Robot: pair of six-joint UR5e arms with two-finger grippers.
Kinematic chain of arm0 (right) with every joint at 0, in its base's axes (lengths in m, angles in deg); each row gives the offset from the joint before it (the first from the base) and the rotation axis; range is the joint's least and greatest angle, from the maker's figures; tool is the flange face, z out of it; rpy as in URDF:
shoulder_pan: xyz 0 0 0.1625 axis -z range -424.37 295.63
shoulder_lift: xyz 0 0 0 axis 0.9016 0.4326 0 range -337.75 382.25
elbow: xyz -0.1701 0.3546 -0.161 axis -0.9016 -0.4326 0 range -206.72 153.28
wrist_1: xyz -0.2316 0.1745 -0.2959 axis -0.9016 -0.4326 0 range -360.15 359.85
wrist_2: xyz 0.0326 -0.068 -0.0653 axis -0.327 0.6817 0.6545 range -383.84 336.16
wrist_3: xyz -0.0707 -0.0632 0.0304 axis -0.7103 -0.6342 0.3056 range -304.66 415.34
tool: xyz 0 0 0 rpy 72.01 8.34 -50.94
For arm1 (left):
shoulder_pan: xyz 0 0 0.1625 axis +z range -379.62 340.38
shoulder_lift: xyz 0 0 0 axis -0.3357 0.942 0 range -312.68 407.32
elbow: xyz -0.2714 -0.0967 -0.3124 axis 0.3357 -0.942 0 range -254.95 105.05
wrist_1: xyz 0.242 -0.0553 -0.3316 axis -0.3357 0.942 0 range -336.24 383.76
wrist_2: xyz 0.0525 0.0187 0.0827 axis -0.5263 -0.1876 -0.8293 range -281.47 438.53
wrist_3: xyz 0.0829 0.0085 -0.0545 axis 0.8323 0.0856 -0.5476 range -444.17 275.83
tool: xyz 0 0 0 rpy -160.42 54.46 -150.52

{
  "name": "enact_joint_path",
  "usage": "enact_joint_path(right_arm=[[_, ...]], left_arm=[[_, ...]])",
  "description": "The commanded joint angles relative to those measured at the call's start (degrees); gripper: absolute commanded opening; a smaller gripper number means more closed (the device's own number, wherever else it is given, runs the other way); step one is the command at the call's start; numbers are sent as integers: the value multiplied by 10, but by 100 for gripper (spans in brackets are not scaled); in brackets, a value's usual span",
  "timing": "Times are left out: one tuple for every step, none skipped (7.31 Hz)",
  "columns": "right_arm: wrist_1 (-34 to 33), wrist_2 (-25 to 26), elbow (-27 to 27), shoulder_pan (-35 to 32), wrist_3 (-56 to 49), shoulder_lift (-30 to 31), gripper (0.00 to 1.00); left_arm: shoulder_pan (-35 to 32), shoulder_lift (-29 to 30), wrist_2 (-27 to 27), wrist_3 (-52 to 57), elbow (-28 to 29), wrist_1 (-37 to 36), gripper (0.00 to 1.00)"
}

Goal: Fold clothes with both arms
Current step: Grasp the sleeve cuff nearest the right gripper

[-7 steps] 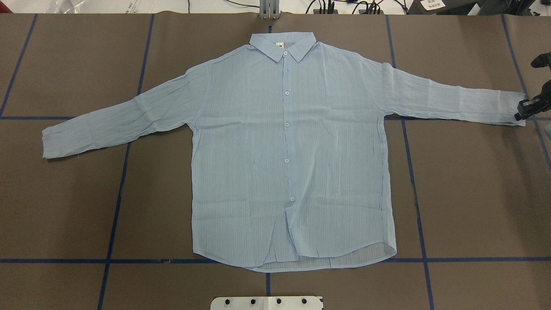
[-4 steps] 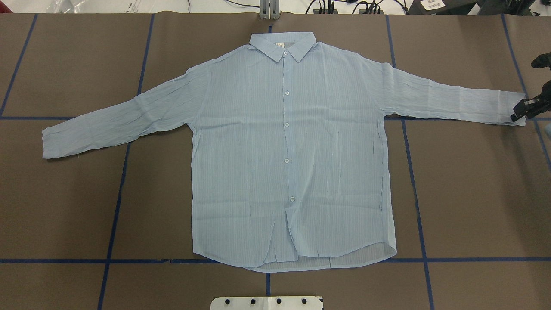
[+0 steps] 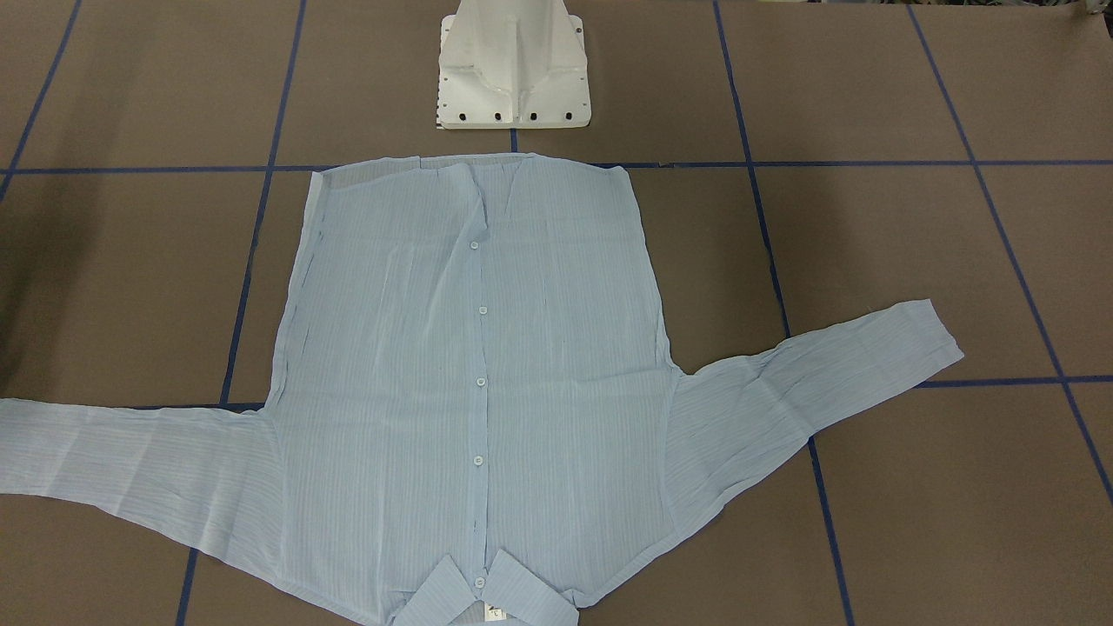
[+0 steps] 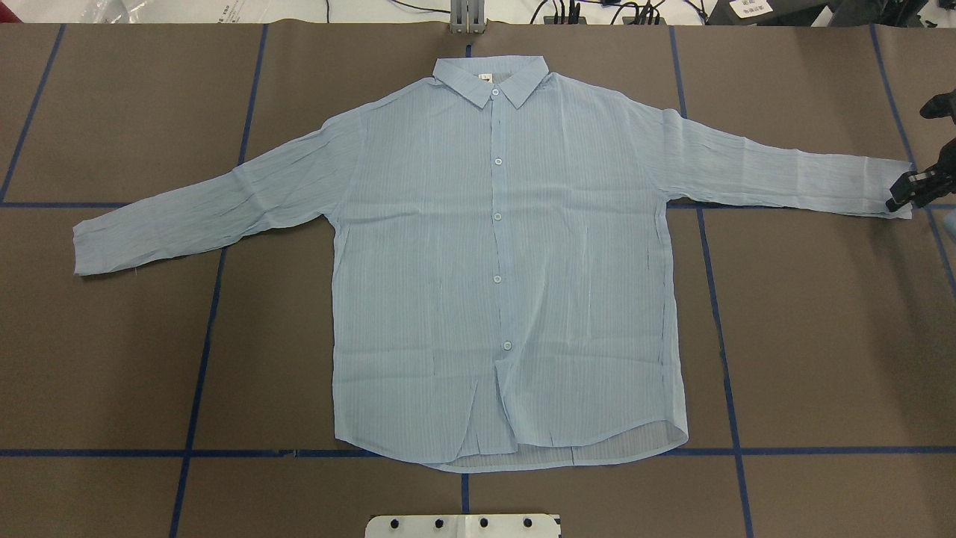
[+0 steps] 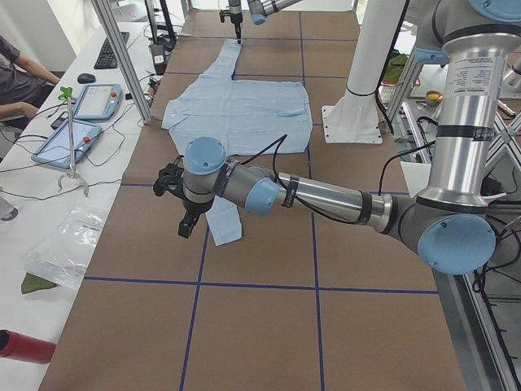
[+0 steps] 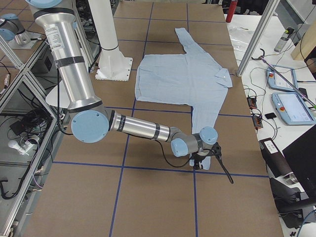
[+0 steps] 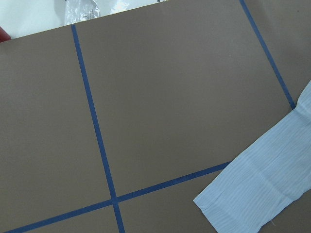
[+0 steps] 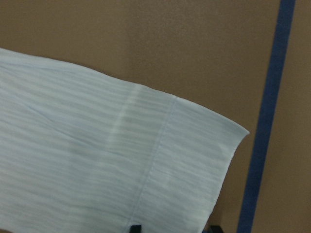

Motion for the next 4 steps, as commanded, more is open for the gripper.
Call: enact_joint_path(right_arm=[[-4, 0, -2, 0, 1, 0, 56], [-4, 0, -2, 0, 1, 2, 56], [-4, 0, -5, 0, 2, 4, 57], [-4, 0, -6, 0, 2, 4, 57]], left_arm=[[0, 0, 0, 0, -4, 0, 100], [0, 0, 0, 0, -4, 0, 100], [0, 0, 0, 0, -4, 0, 100], [0, 0, 0, 1, -5, 0, 100]])
